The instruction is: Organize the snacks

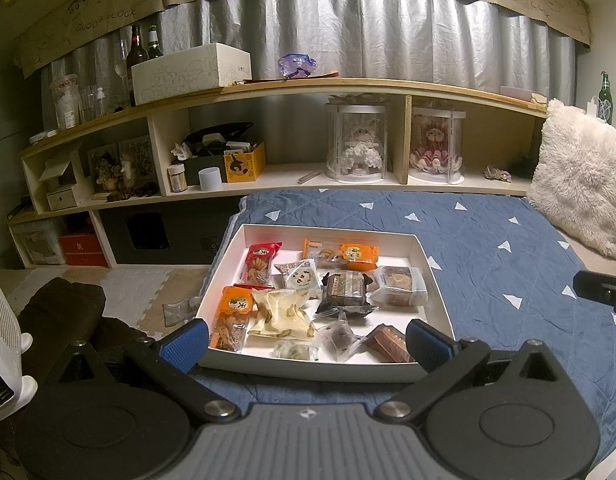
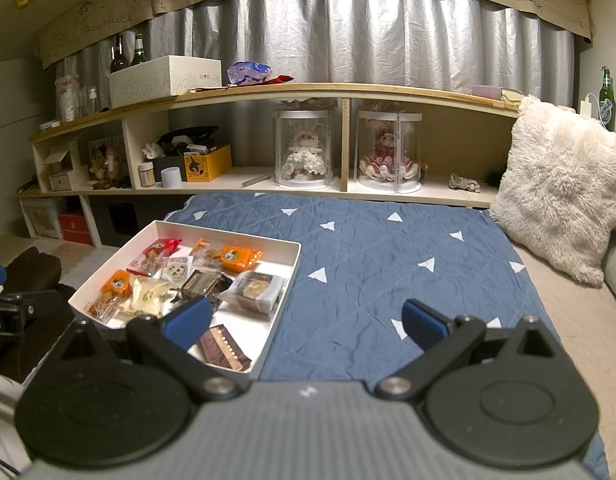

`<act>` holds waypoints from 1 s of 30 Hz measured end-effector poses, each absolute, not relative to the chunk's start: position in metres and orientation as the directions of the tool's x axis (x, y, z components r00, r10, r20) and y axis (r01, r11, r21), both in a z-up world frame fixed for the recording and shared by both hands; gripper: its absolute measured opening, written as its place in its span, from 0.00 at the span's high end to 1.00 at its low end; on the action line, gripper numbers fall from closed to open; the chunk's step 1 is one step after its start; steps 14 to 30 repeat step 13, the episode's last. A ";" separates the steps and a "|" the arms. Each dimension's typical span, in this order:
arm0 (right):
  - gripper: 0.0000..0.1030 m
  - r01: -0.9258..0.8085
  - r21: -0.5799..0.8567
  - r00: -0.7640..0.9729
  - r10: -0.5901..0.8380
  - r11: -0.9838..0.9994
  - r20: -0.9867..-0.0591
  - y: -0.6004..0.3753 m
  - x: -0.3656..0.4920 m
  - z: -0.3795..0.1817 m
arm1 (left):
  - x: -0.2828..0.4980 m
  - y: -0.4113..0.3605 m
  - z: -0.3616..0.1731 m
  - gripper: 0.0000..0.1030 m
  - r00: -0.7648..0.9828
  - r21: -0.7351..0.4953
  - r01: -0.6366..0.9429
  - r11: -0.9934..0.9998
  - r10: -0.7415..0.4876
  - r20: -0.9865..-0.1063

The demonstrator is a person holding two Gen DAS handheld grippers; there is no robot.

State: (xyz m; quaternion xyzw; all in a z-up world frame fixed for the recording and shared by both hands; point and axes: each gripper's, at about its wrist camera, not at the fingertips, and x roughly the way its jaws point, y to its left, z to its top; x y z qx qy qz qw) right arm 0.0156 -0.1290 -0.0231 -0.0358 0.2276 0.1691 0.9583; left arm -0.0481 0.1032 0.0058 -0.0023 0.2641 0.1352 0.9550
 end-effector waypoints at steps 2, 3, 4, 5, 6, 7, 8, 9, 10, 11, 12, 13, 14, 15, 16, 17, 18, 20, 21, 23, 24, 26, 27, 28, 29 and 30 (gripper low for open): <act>0.01 -0.341 0.008 0.839 0.308 0.940 -0.449 -0.129 0.016 -0.023 | -0.048 0.103 0.005 0.00 0.824 0.067 -0.259 0.963 0.257 -0.505; 0.01 -0.341 0.008 0.839 0.308 0.940 -0.449 -0.129 0.016 -0.023 | -0.048 0.104 0.006 0.00 0.824 0.066 -0.260 0.963 0.257 -0.505; 0.01 -0.340 0.008 0.839 0.307 0.940 -0.449 -0.129 0.015 -0.023 | -0.048 0.103 0.005 0.00 0.824 0.066 -0.260 0.963 0.257 -0.505; 0.01 -0.340 0.008 0.839 0.307 0.940 -0.449 -0.129 0.015 -0.023 | -0.048 0.102 0.004 0.00 0.823 0.065 -0.261 0.963 0.257 -0.506; 0.01 -0.340 0.008 0.839 0.307 0.940 -0.448 -0.129 0.015 -0.023 | -0.048 0.103 0.004 0.00 0.823 0.065 -0.261 0.963 0.257 -0.506; 0.01 -0.340 0.008 0.839 0.307 0.941 -0.448 -0.129 0.015 -0.023 | -0.048 0.103 0.004 0.00 0.823 0.066 -0.261 0.963 0.258 -0.506; 0.01 -0.340 0.008 0.839 0.308 0.940 -0.449 -0.129 0.015 -0.023 | -0.049 0.102 0.002 0.00 0.823 0.065 -0.262 0.963 0.258 -0.506; 0.01 -0.340 0.008 0.839 0.308 0.940 -0.449 -0.129 0.015 -0.023 | -0.049 0.101 0.001 0.00 0.822 0.065 -0.262 0.963 0.258 -0.507; 0.01 -0.340 0.008 0.839 0.307 0.940 -0.449 -0.129 0.015 -0.023 | -0.049 0.102 0.002 0.00 0.823 0.066 -0.261 0.963 0.258 -0.507; 0.01 -0.341 0.008 0.839 0.308 0.940 -0.449 -0.129 0.015 -0.023 | -0.049 0.102 0.001 0.00 0.823 0.068 -0.262 0.963 0.259 -0.506; 0.01 -0.341 0.008 0.839 0.308 0.940 -0.449 -0.129 0.016 -0.023 | -0.049 0.103 0.002 0.00 0.823 0.067 -0.262 0.963 0.259 -0.506; 0.01 -0.340 0.008 0.839 0.308 0.940 -0.449 -0.129 0.015 -0.023 | -0.049 0.102 0.002 0.00 0.822 0.067 -0.262 0.963 0.260 -0.506; 0.01 -0.340 0.008 0.839 0.308 0.940 -0.449 -0.129 0.015 -0.023 | -0.049 0.102 0.002 0.00 0.822 0.067 -0.262 0.963 0.260 -0.506; 0.01 -0.340 0.008 0.839 0.308 0.940 -0.449 -0.129 0.015 -0.023 | -0.049 0.102 0.002 0.00 0.822 0.067 -0.262 0.963 0.260 -0.506; 0.01 -0.340 0.008 0.839 0.308 0.940 -0.449 -0.129 0.015 -0.023 | -0.049 0.102 0.002 0.00 0.822 0.067 -0.262 0.963 0.260 -0.506; 0.01 -0.340 0.008 0.839 0.308 0.940 -0.449 -0.129 0.015 -0.023 | -0.049 0.102 0.002 0.00 0.822 0.067 -0.262 0.963 0.260 -0.506; 0.01 -0.340 0.008 0.839 0.308 0.940 -0.449 -0.129 0.015 -0.023 | -0.049 0.102 0.002 0.00 0.822 0.067 -0.262 0.963 0.260 -0.506; 0.01 -0.340 0.008 0.839 0.308 0.940 -0.449 -0.129 0.015 -0.023 | -0.049 0.102 0.002 0.00 0.822 0.067 -0.262 0.963 0.260 -0.506; 0.01 -0.340 0.008 0.839 0.308 0.940 -0.449 -0.129 0.015 -0.023 | -0.049 0.102 0.002 0.00 0.822 0.067 -0.262 0.963 0.260 -0.506; 0.01 -0.340 0.008 0.839 0.308 0.940 -0.449 -0.129 0.015 -0.023 | -0.049 0.102 0.002 0.00 0.822 0.067 -0.262 0.963 0.260 -0.506; 0.01 -0.340 0.008 0.839 0.308 0.940 -0.449 -0.129 0.015 -0.023 | -0.049 0.102 0.002 0.00 0.822 0.067 -0.262 0.963 0.260 -0.506; 0.01 -0.340 0.008 0.839 0.308 0.940 -0.449 -0.129 0.015 -0.023 | -0.049 0.102 0.002 0.00 0.822 0.067 -0.262 0.963 0.260 -0.506; 0.01 -0.340 0.008 0.839 0.308 0.940 -0.449 -0.129 0.015 -0.023 | -0.049 0.102 0.002 0.00 0.822 0.067 -0.262 0.963 0.260 -0.506; 0.01 -0.340 0.008 0.839 0.308 0.940 -0.449 -0.129 0.015 -0.023 | -0.049 0.102 0.002 0.00 0.822 0.067 -0.262 0.963 0.260 -0.506; 0.01 -0.340 0.008 0.839 0.308 0.940 -0.449 -0.129 0.015 -0.023 | -0.049 0.102 0.002 0.00 0.822 0.067 -0.262 0.963 0.260 -0.506; 0.01 -0.340 0.008 0.839 0.308 0.940 -0.449 -0.129 0.015 -0.023 | -0.049 0.102 0.002 0.00 0.822 0.067 -0.262 0.963 0.260 -0.506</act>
